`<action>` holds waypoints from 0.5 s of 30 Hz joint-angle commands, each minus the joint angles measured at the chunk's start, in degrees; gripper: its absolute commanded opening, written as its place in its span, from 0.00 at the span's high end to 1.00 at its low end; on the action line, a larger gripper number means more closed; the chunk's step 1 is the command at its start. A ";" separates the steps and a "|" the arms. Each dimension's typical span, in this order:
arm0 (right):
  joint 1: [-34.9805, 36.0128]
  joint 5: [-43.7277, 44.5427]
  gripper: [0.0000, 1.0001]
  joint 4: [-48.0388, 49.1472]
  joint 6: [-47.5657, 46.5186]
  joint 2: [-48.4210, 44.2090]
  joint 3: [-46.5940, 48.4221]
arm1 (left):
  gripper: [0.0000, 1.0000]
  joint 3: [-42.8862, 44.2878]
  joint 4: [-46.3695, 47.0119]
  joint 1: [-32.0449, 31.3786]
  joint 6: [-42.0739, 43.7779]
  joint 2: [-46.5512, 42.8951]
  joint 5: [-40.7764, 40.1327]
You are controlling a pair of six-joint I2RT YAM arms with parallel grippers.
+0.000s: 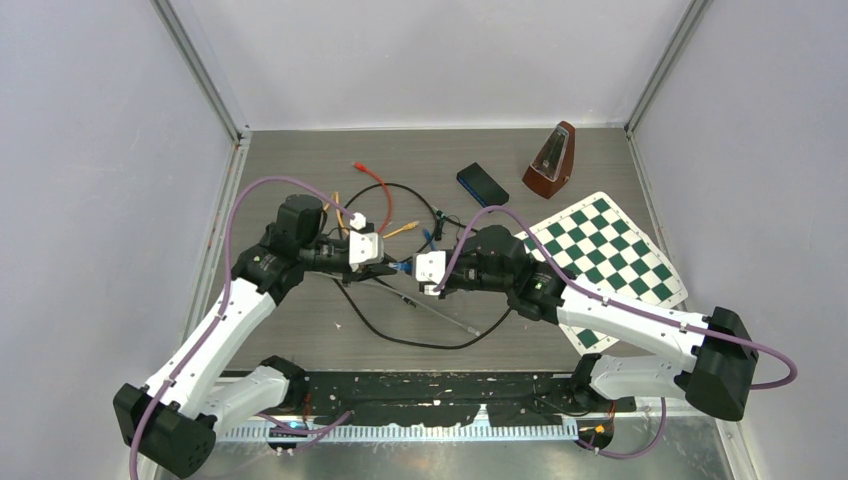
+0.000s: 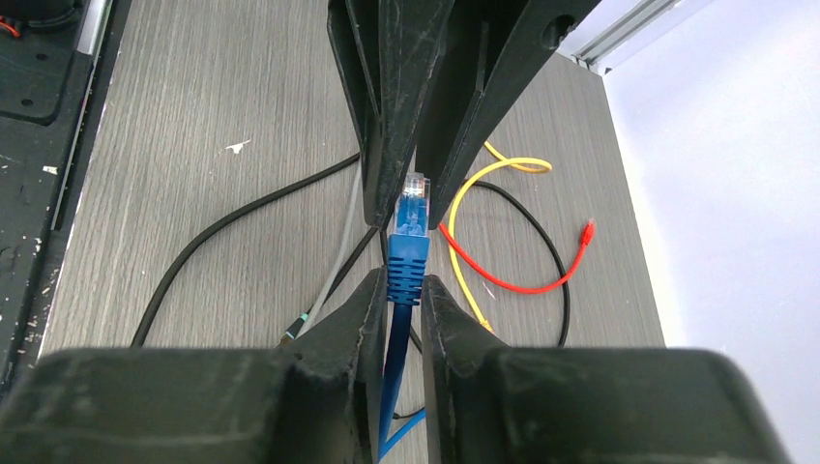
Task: Insert the plug into the switch port
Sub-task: Pick up the connector from the center of the board.
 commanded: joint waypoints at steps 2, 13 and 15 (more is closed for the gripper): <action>0.50 0.65 0.80 3.92 -0.37 -0.66 2.23 | 0.98 1.63 -0.27 0.31 -0.58 0.37 1.70; 0.64 3.54 0.95 4.41 0.20 -2.58 0.72 | 0.68 1.10 0.20 0.32 -1.45 0.57 0.79; 0.36 7.52 0.95 3.02 0.06 -3.37 1.00 | 0.08 1.12 0.39 0.36 -1.65 -0.29 0.51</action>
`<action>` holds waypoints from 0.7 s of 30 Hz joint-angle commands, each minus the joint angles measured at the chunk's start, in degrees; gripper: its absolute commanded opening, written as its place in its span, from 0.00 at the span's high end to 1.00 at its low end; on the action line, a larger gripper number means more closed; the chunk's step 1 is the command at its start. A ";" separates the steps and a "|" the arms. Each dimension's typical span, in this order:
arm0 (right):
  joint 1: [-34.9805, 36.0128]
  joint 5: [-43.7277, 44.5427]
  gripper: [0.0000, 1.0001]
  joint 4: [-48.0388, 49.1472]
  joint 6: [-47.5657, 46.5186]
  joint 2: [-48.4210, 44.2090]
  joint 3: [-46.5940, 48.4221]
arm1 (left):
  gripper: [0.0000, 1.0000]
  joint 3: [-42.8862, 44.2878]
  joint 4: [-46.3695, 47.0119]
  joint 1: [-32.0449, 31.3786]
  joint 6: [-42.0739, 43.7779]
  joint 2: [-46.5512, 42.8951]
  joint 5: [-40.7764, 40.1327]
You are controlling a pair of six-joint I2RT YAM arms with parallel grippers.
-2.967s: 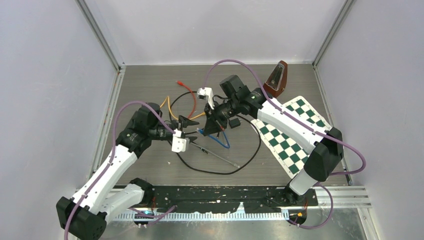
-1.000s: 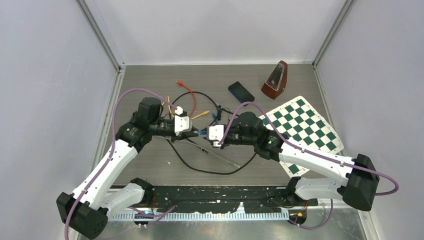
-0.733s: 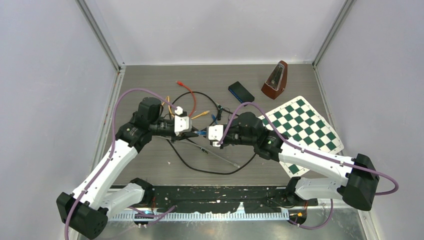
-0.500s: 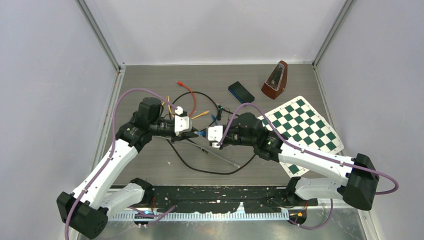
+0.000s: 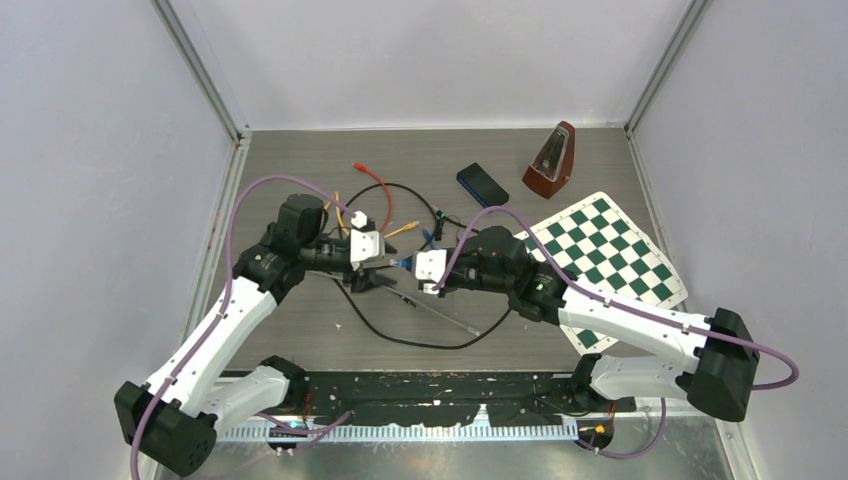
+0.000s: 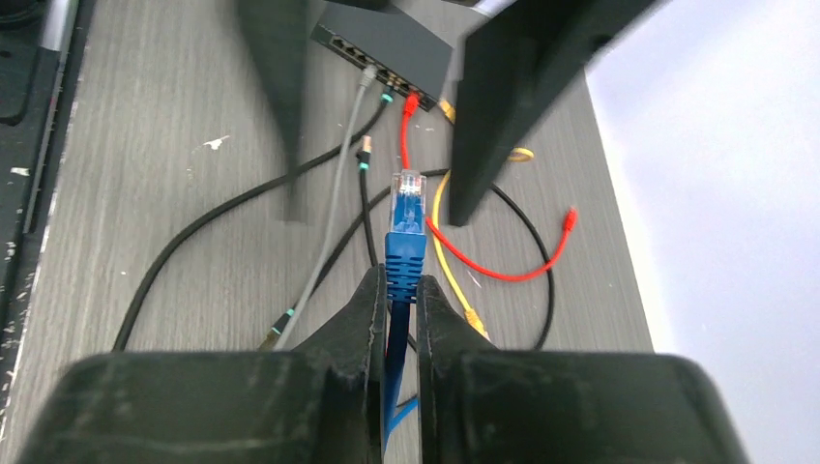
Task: Insert the plug into the switch port
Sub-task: Pick up the connector from the center of the board, then insert the connector into the switch port.
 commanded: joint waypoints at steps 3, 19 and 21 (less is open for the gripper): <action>-1.65 6.89 0.95 0.26 -0.10 -4.62 2.33 | 0.00 0.79 1.36 0.16 -1.33 -3.56 -0.52; -17.56 3.71 0.95 -15.42 -4.62 0.77 28.63 | 0.00 -4.20 22.82 0.70 -30.04 -14.79 -55.36; -18.67 3.21 0.95 -16.59 -6.16 3.34 32.66 | 0.01 -4.36 22.74 2.18 -35.14 -14.95 -60.39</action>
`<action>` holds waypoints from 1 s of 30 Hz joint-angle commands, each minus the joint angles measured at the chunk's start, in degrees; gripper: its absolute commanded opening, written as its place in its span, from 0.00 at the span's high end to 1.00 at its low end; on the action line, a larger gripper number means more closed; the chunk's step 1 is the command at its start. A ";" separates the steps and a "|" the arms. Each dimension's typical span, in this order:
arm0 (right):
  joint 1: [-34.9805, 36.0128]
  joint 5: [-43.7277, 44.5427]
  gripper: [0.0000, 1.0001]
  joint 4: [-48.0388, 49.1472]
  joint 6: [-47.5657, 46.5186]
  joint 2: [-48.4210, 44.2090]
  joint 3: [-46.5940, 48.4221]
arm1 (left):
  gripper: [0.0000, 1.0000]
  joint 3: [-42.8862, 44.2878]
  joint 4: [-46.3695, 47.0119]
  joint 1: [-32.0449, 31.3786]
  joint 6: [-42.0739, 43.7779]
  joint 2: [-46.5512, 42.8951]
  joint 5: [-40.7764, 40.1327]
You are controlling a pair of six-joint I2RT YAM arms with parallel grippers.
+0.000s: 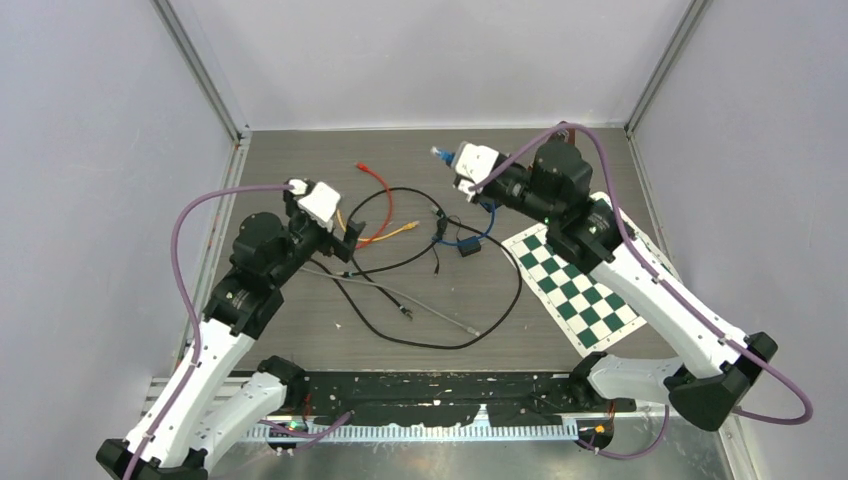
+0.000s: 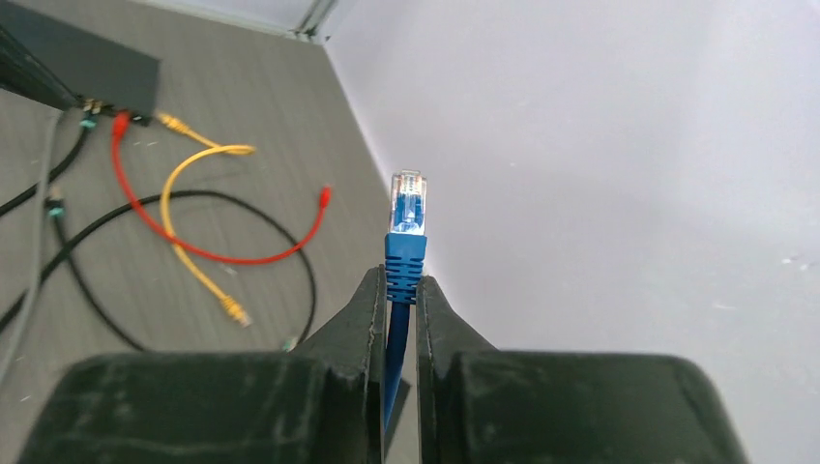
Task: Insert the plug into the switch port
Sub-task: Insert the connector into the switch port.
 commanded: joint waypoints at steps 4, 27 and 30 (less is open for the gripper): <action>-2.54 -1.30 0.95 -4.98 -7.05 10.35 15.73 | 0.01 2.04 -0.44 6.95 -16.69 1.45 -17.67; 18.66 0.37 0.95 11.27 14.01 32.74 0.42 | 0.09 -2.02 -15.74 38.07 -46.37 13.85 -20.95; 20.37 1.73 0.95 16.42 20.52 37.26 0.57 | 0.15 -0.91 -16.54 42.15 -46.60 16.06 -17.74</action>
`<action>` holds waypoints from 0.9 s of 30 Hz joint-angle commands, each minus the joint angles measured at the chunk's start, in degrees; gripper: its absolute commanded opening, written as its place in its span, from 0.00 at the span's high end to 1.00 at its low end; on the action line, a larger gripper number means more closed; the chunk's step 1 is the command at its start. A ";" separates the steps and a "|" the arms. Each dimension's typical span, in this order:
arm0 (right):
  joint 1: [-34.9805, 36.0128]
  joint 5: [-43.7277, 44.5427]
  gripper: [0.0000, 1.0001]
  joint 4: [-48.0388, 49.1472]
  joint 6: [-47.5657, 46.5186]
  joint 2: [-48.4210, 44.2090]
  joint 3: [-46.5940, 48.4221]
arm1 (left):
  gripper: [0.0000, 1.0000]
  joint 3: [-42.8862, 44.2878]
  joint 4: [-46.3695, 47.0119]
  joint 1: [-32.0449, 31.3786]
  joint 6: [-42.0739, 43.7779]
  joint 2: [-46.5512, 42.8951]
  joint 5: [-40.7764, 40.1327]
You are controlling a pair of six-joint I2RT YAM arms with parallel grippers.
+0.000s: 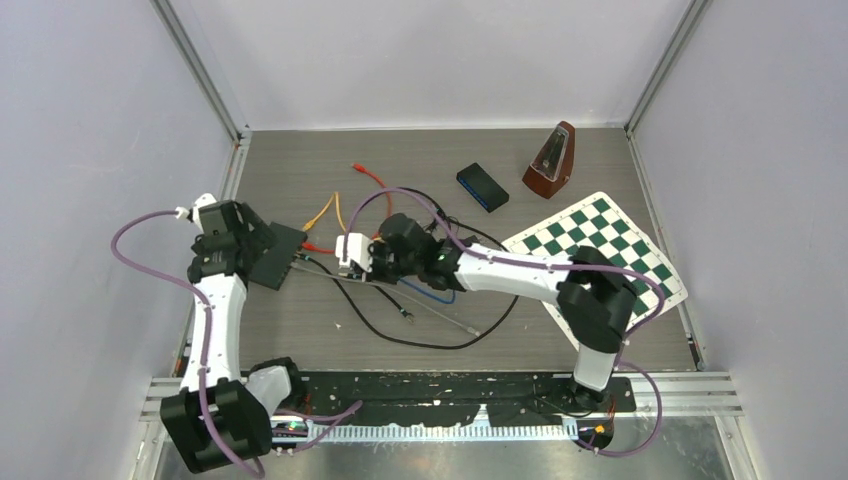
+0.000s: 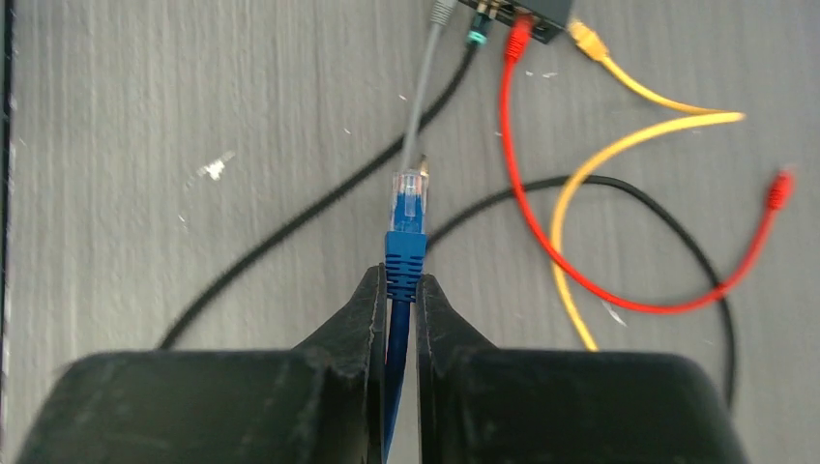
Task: Insert the plug into the switch port
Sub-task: Insert the connector into the switch port.
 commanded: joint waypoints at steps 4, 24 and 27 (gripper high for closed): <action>3.83 4.64 0.95 16.94 16.74 8.29 1.68 | 0.20 2.61 1.49 11.93 -4.77 5.31 6.91; 7.85 6.97 0.95 27.13 24.19 30.40 17.29 | 0.35 14.57 2.29 18.78 -0.63 29.86 8.38; 8.25 7.75 0.95 26.99 24.44 31.88 19.03 | 0.38 16.38 1.03 18.78 -0.04 32.58 9.53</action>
